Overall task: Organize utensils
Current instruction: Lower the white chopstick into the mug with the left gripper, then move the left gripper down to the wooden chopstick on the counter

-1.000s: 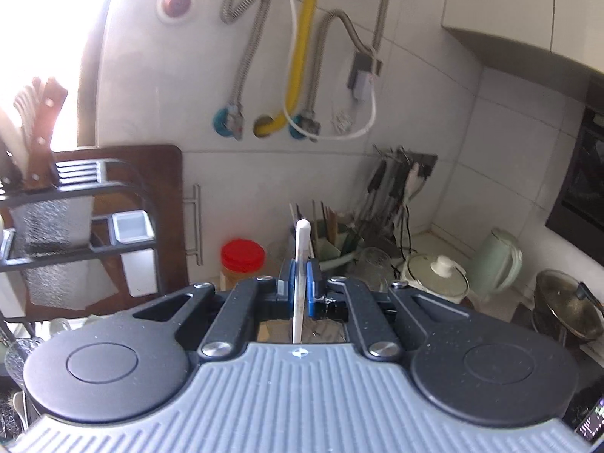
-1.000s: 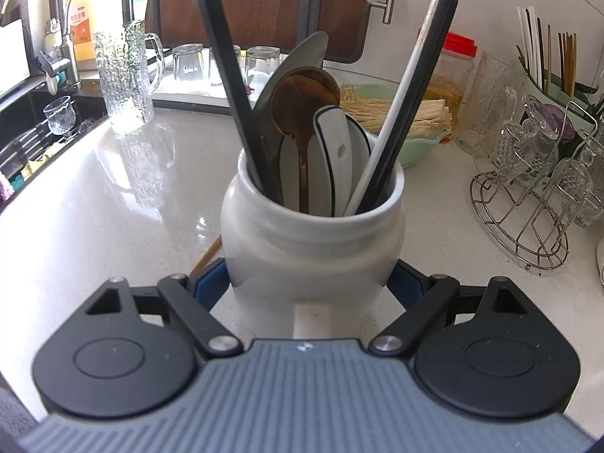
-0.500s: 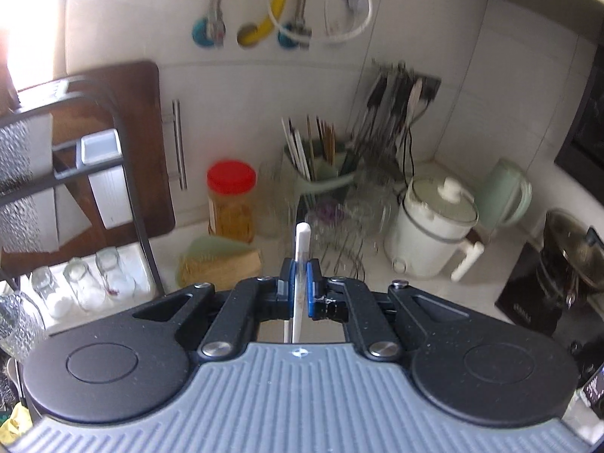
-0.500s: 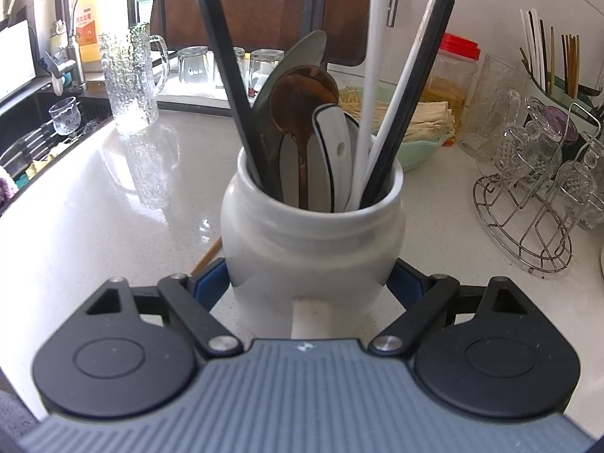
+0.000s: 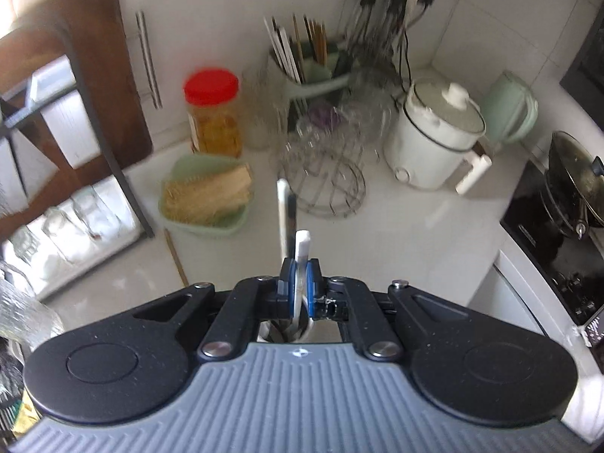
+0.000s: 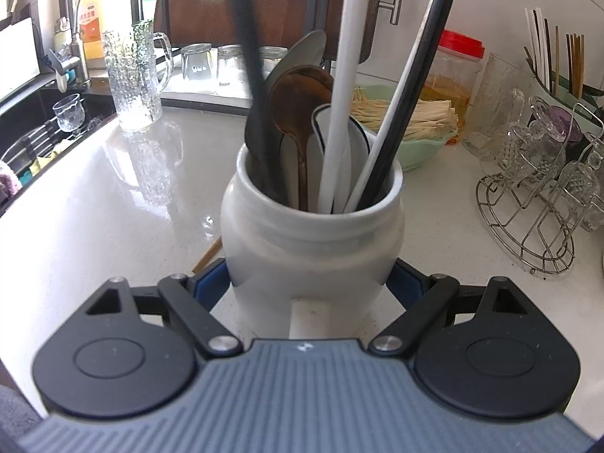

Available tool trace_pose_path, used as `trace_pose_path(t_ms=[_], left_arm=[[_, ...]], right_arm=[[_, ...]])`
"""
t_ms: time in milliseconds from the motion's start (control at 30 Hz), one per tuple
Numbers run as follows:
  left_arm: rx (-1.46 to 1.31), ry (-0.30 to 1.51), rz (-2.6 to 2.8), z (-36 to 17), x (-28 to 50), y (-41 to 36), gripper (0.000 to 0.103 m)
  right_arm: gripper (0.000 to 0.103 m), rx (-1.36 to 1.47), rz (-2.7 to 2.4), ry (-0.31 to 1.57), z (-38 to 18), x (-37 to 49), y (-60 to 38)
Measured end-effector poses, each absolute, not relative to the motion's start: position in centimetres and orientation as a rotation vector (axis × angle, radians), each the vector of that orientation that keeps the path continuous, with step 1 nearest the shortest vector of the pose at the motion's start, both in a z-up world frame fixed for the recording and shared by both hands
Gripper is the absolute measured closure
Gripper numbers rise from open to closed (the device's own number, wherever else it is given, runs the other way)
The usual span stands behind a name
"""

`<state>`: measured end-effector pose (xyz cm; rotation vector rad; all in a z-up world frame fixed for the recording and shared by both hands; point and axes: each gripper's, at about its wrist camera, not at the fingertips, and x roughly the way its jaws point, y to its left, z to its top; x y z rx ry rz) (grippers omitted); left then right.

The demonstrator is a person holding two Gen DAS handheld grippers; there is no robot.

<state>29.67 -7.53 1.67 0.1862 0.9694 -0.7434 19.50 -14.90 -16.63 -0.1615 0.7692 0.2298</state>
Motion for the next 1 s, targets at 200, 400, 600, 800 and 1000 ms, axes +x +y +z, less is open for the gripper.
trace_pose_path(t_ms=[200,400,600,800,1000], left_arm=[[0.188,1.014,-0.740,0.2,30.0,-8.2,0.096],[0.191,1.017,-0.731,0.1,30.1,-8.4,0.096],[0.136,0.988,-0.732,0.5,30.4,-7.5,0.095],[0.094,0.912,-0.708,1.8,30.4,-6.0,0.065],[0.069,0.824,-0.661,3.2,30.2,-3.9,0.048]], right_arm=[[0.012,-0.162,0.232,0.767,-16.7,19.5,-14.9],[0.012,-0.163,0.234,0.766,-16.7,19.4,-14.8],[0.012,-0.162,0.234,0.763,-16.7,19.4,-14.8],[0.013,-0.161,0.232,0.762,-16.7,19.3,-14.7],[0.013,-0.156,0.224,0.759,-16.6,19.2,-14.6]])
